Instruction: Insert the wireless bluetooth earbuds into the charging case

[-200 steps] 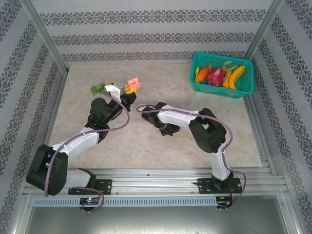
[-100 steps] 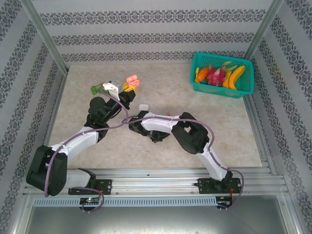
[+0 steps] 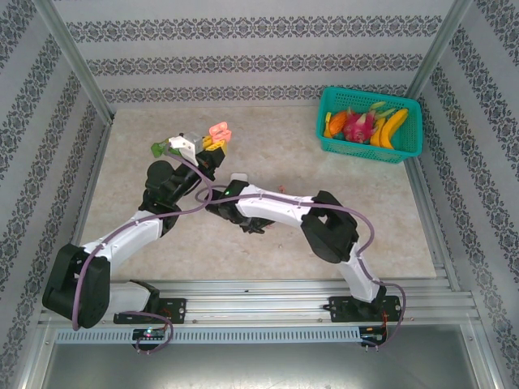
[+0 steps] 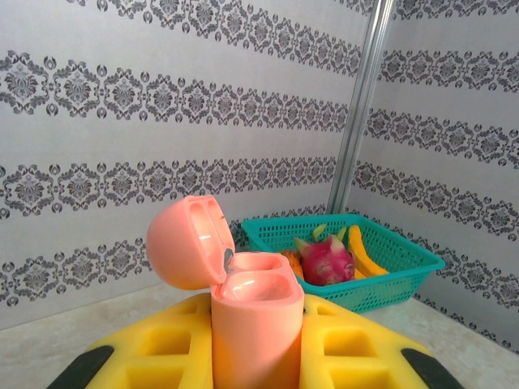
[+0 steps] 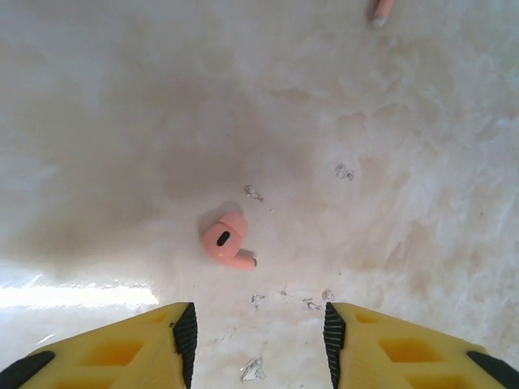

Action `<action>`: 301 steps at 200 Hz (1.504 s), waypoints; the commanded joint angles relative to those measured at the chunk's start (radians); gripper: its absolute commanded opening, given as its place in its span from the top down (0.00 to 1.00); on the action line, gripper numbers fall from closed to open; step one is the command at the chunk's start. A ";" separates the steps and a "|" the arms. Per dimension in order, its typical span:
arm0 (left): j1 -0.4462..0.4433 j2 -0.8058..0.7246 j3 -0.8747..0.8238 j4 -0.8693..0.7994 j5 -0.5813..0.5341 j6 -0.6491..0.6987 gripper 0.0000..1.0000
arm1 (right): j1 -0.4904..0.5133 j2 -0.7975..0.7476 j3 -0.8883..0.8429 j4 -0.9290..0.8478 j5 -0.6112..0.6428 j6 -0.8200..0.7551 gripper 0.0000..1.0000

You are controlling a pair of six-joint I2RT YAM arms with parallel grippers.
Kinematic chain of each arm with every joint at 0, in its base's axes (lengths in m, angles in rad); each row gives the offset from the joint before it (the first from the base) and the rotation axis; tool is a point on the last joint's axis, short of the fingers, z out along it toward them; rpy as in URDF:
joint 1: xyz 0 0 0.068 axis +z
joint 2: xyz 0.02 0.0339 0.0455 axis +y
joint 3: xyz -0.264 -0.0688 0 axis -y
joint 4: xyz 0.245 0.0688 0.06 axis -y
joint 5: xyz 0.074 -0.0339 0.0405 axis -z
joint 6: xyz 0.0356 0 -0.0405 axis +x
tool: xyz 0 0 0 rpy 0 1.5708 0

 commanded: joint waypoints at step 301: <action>0.015 -0.088 0.021 -0.120 0.022 0.020 1.00 | -0.185 -0.280 -0.523 0.480 -0.282 -0.044 0.50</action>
